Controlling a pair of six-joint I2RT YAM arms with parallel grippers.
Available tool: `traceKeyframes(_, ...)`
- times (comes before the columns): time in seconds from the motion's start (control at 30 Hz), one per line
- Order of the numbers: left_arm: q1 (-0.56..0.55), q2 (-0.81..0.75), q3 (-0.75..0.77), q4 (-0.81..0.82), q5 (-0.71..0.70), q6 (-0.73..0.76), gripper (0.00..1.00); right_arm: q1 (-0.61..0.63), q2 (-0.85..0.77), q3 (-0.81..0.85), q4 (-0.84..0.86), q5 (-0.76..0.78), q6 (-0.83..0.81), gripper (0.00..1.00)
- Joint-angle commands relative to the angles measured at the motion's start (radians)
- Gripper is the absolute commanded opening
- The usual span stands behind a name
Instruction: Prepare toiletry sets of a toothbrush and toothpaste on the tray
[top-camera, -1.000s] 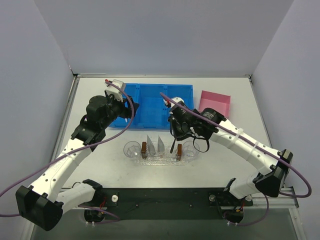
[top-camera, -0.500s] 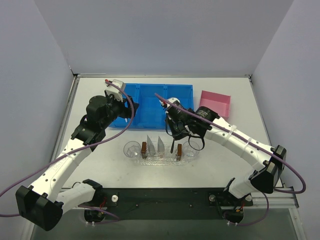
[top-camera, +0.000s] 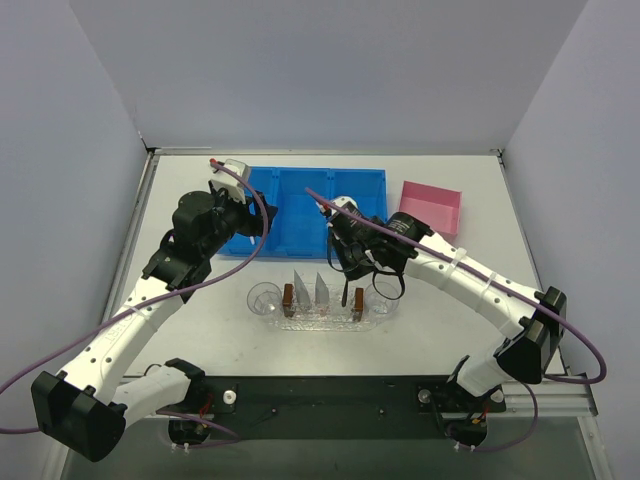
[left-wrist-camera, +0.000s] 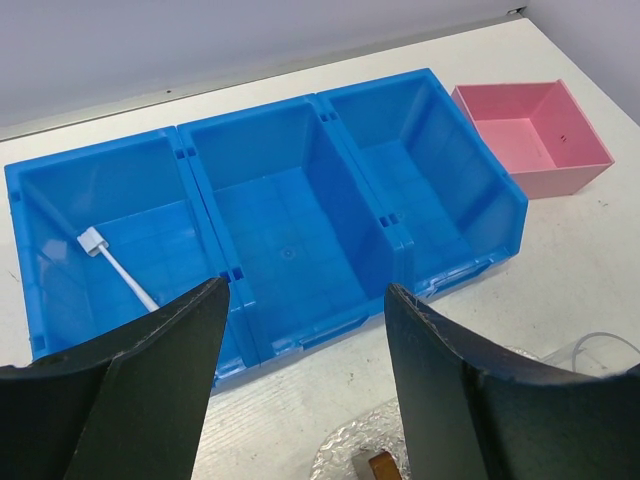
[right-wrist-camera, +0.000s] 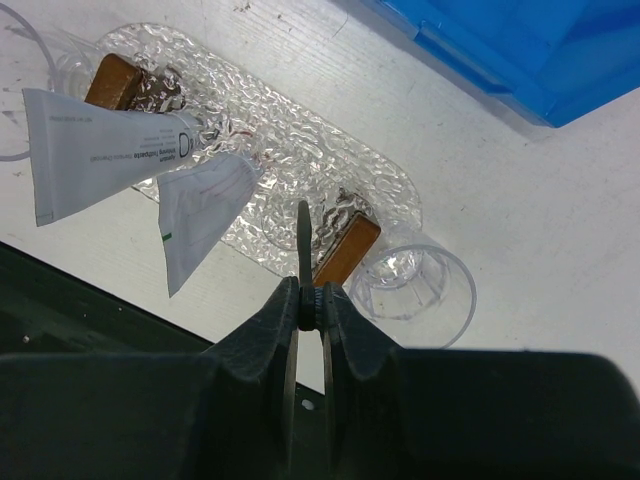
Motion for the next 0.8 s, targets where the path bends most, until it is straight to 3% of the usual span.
traceKeyframes(0.0, 0.002, -0.002, 0.003, 0.019, -0.01, 0.006, 0.73, 0.006, 0.002, 0.007, -0.002, 0.013, 0.007, 0.0)
traceKeyframes(0.77, 0.002, -0.002, 0.003, 0.017, -0.015, 0.009, 0.73, 0.001, 0.037, -0.024, 0.02, -0.004, 0.007, 0.0)
